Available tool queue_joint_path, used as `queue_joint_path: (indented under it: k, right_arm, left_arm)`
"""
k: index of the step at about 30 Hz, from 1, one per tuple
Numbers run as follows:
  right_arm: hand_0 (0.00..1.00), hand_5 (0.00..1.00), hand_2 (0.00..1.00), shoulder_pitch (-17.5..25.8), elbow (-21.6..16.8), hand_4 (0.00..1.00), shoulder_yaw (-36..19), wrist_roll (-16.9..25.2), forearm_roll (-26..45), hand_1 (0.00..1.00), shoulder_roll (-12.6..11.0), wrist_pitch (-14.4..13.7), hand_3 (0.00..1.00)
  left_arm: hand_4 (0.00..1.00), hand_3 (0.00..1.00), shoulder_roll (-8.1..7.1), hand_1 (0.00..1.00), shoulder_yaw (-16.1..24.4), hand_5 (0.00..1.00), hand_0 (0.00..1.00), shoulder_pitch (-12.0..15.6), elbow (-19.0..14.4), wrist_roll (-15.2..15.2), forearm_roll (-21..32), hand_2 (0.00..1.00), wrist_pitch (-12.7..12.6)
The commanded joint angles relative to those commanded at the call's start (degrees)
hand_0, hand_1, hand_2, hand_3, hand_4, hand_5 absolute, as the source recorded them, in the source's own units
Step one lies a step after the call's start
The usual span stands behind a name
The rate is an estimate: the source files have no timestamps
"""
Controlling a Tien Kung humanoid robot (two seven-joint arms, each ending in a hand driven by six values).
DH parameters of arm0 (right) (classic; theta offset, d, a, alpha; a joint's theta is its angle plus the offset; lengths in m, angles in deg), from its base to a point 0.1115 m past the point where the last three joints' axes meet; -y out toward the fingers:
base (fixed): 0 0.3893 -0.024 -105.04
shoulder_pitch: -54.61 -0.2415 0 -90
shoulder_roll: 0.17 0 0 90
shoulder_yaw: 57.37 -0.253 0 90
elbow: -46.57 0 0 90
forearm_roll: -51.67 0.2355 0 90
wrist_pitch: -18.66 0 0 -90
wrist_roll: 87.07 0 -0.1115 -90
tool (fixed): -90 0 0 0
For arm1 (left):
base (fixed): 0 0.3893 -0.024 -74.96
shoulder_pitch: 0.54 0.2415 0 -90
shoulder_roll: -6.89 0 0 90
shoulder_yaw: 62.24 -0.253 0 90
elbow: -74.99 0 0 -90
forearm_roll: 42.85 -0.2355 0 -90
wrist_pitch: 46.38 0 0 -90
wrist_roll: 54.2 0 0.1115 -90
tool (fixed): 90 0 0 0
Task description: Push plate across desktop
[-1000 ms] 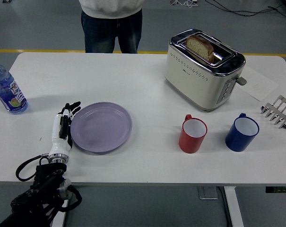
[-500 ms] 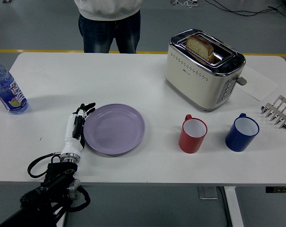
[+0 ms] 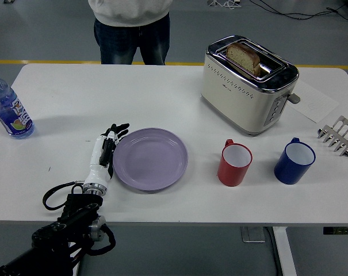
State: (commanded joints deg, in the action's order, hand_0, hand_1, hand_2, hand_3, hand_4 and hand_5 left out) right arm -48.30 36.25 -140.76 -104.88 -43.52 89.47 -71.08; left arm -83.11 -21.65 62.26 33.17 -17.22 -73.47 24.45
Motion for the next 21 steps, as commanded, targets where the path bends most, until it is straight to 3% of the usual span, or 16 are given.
queue_joint_path:
  k: [9,21]
  right_arm:
    - [0.635,0.151,0.639,0.1,0.0,0.362,0.0,-0.1,0.0,0.61,0.0,0.0,0.578]
    - [0.635,0.153,0.639,0.2,0.0,0.362,0.1,-0.1,0.1,0.61,0.1,0.0,0.578]
  left_arm:
    - [0.448,0.645,0.0,0.793,-4.4,0.974,0.777,-1.3,-0.4,0.0,1.7,0.778,-0.7]
    - [0.447,0.647,0.0,0.794,-6.9,0.969,0.778,-2.1,-0.7,0.0,1.9,0.78,-0.8]
